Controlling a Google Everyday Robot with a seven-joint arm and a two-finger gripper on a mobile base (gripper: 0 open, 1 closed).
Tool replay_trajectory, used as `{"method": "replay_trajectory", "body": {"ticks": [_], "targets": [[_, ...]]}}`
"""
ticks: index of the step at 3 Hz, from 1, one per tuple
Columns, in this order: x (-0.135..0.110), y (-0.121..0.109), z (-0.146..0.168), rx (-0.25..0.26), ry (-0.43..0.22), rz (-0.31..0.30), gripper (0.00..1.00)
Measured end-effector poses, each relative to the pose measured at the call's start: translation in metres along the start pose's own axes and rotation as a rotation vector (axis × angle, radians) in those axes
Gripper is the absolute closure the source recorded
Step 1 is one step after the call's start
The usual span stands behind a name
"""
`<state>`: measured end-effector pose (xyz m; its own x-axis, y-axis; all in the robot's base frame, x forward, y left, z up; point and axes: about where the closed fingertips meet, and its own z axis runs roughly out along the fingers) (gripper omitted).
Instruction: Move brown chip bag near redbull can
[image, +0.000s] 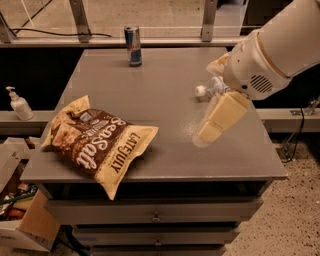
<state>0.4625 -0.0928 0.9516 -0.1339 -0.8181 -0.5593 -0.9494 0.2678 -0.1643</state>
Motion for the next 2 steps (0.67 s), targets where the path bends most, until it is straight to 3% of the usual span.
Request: {"method": "replay_trajectory", "body": {"ticks": [2], "targets": [[-0.064,0.034,0.061,-0.119,-0.164,-0.091,0.0]]}}
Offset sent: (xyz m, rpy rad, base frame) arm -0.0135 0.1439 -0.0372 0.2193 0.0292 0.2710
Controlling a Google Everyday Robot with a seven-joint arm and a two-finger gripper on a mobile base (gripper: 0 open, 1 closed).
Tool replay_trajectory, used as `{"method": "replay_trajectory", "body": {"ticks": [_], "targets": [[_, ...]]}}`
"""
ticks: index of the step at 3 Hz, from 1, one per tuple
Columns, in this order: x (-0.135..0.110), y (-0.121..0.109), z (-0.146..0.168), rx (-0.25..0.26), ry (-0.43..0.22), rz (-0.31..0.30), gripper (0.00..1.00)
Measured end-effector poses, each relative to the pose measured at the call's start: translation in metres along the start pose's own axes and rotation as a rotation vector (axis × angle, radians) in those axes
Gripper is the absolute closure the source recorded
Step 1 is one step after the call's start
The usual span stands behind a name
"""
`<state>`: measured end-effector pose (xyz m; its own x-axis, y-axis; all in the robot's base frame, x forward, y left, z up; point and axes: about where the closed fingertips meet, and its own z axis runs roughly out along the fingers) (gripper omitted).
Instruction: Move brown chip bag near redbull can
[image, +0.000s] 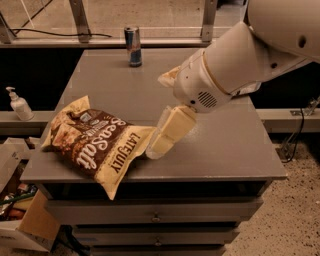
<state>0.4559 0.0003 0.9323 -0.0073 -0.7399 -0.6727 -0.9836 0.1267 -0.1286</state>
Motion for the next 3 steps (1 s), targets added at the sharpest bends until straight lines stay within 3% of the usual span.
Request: {"method": "replay_trajectory", "body": {"ticks": [2,3], "targets": [[-0.02,0.028,0.066,-0.101,-0.05,-0.058,0.0],[-0.022,0.03,0.094,-0.115,-0.04,-0.063,0.0]]}}
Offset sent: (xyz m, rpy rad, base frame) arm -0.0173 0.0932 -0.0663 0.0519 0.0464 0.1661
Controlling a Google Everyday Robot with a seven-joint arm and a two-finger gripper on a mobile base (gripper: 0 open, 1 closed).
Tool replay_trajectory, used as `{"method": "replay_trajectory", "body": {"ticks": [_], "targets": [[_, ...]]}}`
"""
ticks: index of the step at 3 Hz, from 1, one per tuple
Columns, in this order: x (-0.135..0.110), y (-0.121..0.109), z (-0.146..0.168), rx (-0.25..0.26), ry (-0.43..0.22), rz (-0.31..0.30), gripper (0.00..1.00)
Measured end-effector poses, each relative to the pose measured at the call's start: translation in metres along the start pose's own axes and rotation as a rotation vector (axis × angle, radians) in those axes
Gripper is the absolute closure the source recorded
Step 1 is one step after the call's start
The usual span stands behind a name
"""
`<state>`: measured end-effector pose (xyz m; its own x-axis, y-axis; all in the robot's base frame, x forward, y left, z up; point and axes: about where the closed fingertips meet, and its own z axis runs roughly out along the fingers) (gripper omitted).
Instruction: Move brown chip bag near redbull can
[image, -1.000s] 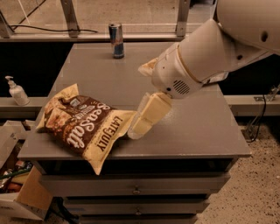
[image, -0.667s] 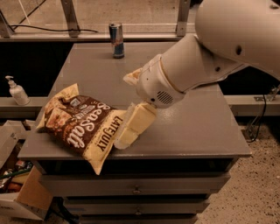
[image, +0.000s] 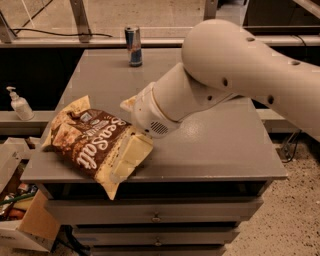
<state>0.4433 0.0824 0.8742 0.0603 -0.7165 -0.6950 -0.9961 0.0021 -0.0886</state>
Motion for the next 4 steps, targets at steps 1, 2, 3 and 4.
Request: {"method": "replay_trajectory", "body": {"ticks": [1,2,3,4], "targets": [[0.003,-0.004,0.022,-0.004,0.011,0.011,0.0],[0.007,-0.009,0.03,0.01,0.019,0.019,0.13],[0.016,-0.022,0.024,0.048,0.031,0.032,0.37],[0.019,-0.036,0.013,0.085,0.038,0.035,0.59]]}}
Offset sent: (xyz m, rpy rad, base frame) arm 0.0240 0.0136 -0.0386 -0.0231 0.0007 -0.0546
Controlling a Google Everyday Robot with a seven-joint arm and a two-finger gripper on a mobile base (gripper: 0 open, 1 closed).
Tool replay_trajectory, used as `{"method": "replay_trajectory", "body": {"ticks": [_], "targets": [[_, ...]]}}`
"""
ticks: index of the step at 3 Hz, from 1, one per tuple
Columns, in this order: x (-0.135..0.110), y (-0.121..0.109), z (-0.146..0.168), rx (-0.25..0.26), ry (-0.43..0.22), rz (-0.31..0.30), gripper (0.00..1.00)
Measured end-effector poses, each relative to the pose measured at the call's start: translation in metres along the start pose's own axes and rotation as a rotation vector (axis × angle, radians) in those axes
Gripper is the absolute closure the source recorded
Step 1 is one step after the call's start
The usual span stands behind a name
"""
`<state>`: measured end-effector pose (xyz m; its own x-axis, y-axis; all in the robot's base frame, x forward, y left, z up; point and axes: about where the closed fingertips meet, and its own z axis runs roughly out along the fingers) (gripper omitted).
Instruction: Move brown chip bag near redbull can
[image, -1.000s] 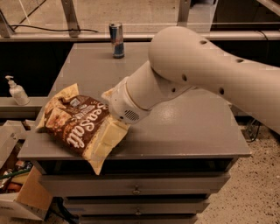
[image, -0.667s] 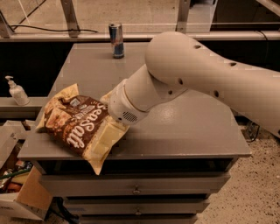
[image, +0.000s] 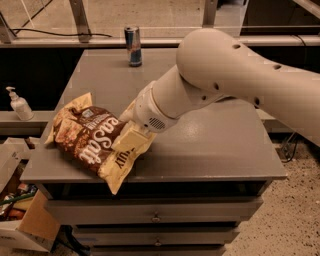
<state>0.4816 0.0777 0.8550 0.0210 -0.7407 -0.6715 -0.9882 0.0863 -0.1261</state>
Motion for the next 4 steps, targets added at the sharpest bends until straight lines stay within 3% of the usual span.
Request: {"method": "replay_trajectory", "body": {"ticks": [1,2,4], "targets": [[-0.001,-0.016,-0.012,0.037,0.001,0.003,0.83],[-0.003,-0.03,-0.022,0.068,0.001,0.012,1.0],[-0.011,-0.062,-0.044,0.131,0.003,0.015,1.0]]}}
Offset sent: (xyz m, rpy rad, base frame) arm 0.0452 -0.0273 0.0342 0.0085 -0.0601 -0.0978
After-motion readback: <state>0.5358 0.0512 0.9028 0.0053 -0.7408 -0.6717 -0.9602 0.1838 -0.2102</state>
